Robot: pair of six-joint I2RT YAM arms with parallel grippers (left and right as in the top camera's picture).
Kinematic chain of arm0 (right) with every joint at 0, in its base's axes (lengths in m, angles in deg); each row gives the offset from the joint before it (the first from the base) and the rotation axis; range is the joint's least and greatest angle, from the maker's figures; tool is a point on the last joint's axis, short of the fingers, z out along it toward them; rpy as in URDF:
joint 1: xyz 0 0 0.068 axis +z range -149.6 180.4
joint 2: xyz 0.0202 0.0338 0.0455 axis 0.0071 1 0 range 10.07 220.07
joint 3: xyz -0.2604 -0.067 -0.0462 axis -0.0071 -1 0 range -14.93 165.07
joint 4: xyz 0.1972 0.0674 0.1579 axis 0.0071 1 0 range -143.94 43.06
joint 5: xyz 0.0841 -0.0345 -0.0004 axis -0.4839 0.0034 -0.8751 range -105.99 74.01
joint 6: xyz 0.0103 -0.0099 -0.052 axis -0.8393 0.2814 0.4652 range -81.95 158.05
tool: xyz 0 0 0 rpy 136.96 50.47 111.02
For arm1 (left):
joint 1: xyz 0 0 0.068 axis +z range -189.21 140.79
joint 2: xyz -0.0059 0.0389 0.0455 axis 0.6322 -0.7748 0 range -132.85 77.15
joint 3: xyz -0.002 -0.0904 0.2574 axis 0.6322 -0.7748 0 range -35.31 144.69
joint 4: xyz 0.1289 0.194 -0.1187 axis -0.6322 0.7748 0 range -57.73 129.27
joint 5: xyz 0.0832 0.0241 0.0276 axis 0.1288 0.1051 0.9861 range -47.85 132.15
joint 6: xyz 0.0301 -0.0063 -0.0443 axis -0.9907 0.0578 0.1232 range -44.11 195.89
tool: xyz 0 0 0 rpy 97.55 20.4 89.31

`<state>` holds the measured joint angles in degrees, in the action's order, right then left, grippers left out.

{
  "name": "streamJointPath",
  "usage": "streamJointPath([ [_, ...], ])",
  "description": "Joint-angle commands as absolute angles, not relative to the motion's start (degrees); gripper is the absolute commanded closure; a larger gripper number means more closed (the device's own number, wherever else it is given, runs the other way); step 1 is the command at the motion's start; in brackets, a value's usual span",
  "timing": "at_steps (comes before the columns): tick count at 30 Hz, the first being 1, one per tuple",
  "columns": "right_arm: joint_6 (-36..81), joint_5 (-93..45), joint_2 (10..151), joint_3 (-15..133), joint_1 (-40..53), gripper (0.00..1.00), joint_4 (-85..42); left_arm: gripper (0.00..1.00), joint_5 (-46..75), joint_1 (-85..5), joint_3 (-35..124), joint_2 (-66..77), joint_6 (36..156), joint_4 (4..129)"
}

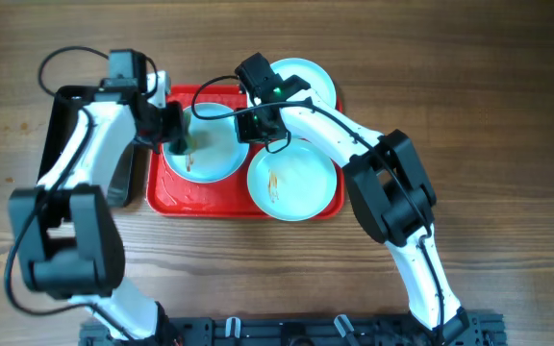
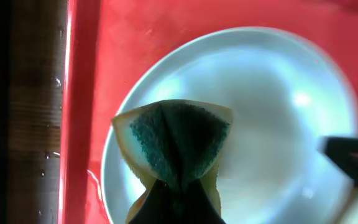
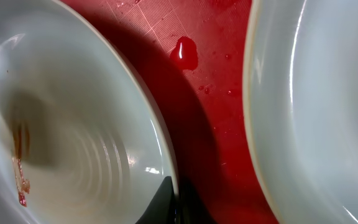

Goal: Clean dirty plates on tray and stack at the side
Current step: 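Carry the sponge with the left gripper onto the left plate, then scrub the left plate with the sponge while the right gripper holds it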

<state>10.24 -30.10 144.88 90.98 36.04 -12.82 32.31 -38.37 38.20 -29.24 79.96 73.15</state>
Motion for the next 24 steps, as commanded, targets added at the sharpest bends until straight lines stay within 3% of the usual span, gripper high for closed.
streamJointPath([
  [1,11.1,-31.6,146.5,91.5,35.7,0.96,-12.7,0.96,39.1,-38.5,37.6,-32.8,78.8,70.2],
  [12,11.1,-32.2,146.5,91.5,35.6,0.96,-12.9,0.96,32.7,-46.4,36.9,-36.3,76.1,77.5],
  [14,11.1,-32.4,146.5,91.5,35.6,0.96,-12.9,0.96,27.4,-47.5,36.9,-36.3,73.3,76.5],
  [19,11.1,-32.4,146.5,91.5,35.6,0.96,-12.5,0.96,26.8,-46.1,36.9,-36.3,75.3,69.9],
  [24,9.3,-32.4,146.5,91.5,35.5,0.96,-12.5,0.96,44.6,-43.5,36.9,-36.3,90.1,63.9],
])
